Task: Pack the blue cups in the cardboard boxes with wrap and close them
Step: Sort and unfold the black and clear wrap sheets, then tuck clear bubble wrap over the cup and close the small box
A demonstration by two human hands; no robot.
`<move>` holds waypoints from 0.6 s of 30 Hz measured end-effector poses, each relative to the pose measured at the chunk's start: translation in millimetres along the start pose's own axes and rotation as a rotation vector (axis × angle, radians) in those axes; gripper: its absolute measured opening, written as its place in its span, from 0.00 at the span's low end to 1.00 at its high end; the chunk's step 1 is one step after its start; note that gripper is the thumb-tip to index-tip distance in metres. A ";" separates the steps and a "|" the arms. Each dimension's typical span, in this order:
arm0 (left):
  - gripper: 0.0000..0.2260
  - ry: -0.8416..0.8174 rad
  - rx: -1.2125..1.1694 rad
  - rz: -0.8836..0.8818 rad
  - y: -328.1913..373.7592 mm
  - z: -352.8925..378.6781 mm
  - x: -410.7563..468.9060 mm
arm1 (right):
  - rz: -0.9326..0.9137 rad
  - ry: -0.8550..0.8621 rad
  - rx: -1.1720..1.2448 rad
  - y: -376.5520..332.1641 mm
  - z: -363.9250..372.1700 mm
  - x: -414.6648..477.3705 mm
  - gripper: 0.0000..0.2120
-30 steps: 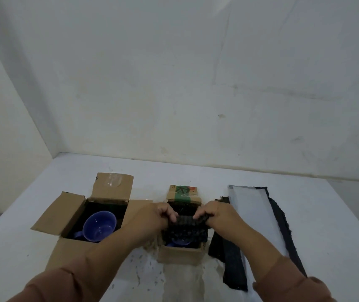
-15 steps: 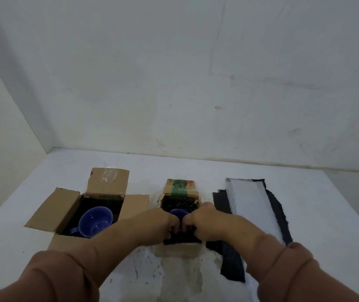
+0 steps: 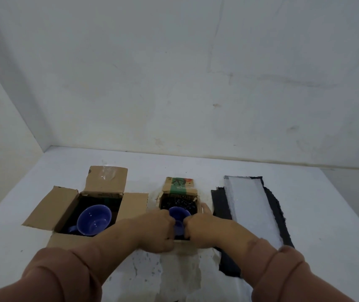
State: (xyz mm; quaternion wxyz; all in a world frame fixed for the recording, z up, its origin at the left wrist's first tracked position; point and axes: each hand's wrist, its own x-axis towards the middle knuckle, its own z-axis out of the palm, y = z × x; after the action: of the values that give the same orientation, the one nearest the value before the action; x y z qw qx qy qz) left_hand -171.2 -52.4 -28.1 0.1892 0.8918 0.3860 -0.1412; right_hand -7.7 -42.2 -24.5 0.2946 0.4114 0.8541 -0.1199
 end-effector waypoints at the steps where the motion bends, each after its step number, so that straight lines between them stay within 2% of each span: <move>1: 0.15 -0.015 0.005 -0.007 0.3 -0.5 -1.2 | 0.008 -0.007 -0.007 -0.3 -0.6 -0.5 0.10; 8: 0.13 -0.131 0.093 -0.067 9.6 -2.3 2.0 | -0.002 0.032 -0.018 3.6 6.8 3.6 0.11; 10: 0.12 -0.148 0.081 -0.081 8.3 -2.5 3.0 | 0.002 0.070 0.068 7.1 8.5 2.4 0.12; 12: 0.12 -0.139 0.075 -0.078 4.7 -4.3 4.1 | 0.006 0.208 0.284 16.5 10.8 -4.4 0.15; 15: 0.12 0.037 0.030 -0.098 9.5 -10.0 16.4 | 0.169 0.596 0.796 40.5 24.9 -25.3 0.14; 16: 0.12 0.120 -0.069 -0.090 15.8 -12.2 24.0 | 0.262 0.660 0.895 51.4 34.4 -31.6 0.13; 18: 0.13 0.222 -0.372 -0.092 34.6 -12.7 44.2 | 0.466 0.634 0.958 76.3 61.6 -40.6 0.13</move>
State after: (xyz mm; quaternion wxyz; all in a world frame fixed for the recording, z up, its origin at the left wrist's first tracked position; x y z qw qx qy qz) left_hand -114.9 -40.4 -26.5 0.3001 0.8330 0.4642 0.0230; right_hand 96.1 -47.1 -46.2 -0.1725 0.6893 0.6389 -0.2946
